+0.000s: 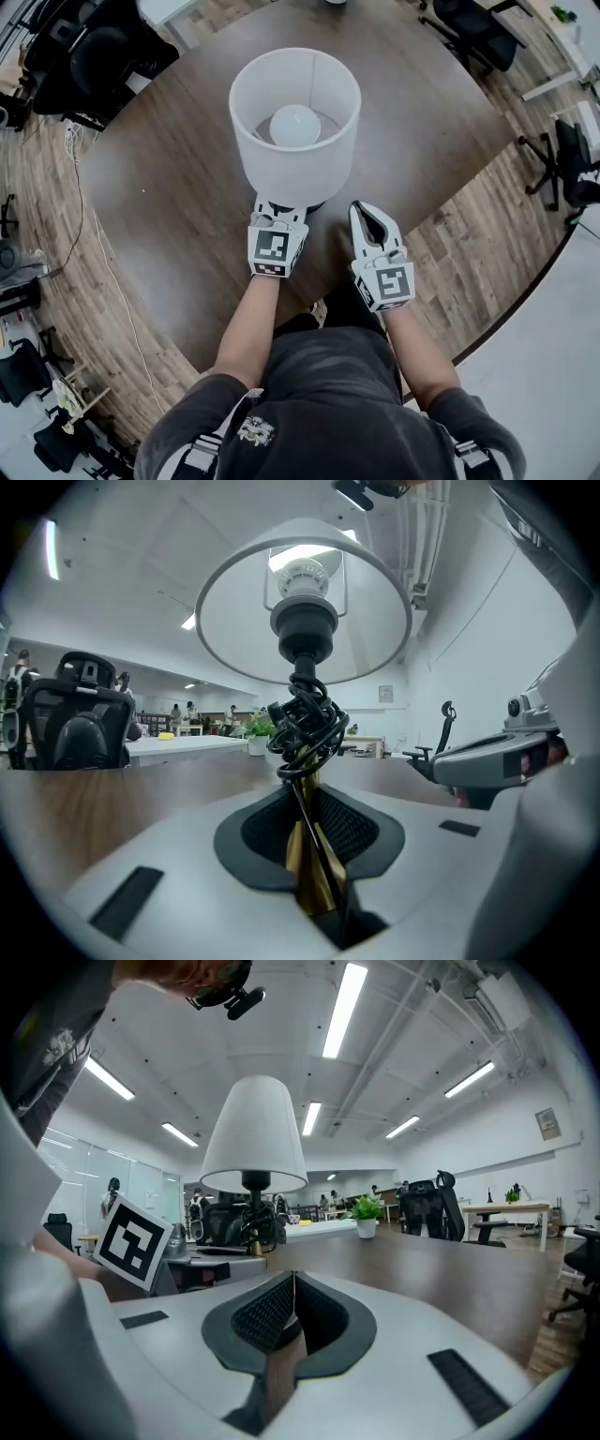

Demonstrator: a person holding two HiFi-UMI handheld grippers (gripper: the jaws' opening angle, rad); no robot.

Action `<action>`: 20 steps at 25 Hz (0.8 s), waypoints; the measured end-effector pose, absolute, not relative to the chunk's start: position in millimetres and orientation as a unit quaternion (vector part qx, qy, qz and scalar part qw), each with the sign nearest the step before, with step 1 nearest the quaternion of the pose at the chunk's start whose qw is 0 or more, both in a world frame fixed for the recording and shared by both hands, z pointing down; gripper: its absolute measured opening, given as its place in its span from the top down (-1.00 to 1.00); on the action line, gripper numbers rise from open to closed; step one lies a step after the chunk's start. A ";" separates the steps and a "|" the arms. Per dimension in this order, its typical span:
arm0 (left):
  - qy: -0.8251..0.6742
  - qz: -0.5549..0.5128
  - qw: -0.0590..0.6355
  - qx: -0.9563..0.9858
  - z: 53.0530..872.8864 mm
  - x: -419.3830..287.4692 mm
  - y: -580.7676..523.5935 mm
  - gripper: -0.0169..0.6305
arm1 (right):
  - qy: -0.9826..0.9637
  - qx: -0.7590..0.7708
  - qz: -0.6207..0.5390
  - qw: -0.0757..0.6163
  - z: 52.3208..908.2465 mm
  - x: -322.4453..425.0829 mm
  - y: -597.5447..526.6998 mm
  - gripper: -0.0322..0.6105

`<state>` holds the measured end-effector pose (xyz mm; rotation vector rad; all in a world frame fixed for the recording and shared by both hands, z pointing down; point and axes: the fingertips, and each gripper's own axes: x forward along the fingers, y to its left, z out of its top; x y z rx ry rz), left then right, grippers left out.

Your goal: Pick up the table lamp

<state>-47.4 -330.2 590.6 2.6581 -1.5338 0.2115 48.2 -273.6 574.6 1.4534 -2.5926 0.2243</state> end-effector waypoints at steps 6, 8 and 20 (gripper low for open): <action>-0.502 0.060 0.043 0.862 587.7 -49.5 -327.9 0.70 | -0.868 0.485 0.073 0.083 572.5 46.9 -271.8 0.82; -0.507 0.049 0.045 0.860 580.9 -51.7 -329.0 0.70 | -0.866 0.488 0.073 0.082 571.5 50.2 -272.4 0.82; -0.496 0.002 0.008 0.868 501.8 -49.2 -335.9 0.70 | -0.865 0.499 0.038 0.049 520.4 54.1 -284.3 0.82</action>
